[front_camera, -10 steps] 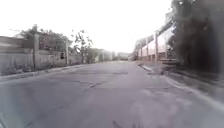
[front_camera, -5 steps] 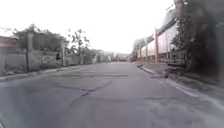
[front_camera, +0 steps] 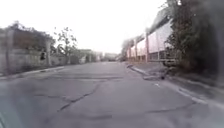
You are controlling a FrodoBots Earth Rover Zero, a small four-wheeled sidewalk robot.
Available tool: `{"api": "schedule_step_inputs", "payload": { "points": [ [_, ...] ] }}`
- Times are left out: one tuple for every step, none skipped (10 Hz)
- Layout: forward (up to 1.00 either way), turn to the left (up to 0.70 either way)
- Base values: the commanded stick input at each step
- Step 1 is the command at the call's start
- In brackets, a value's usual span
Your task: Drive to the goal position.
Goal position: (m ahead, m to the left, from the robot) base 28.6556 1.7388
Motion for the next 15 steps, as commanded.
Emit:
{"api": "schedule_step_inputs", "payload": {
  "points": [
    [1.00,0.00],
    [1.00,0.00],
    [1.00,-0.13],
    [1.00,-0.40],
    [1.00,-0.34],
    [1.00,-0.03],
    [0.18,0.00],
    [0.00,0.00],
    [0.00,0.00],
    [0.00,0.00],
    [0.00,0.00],
    [0.00,0.00],
    [0.62,0.00],
    [1.00,0.00],
    [1.00,0.00]
  ]
}}
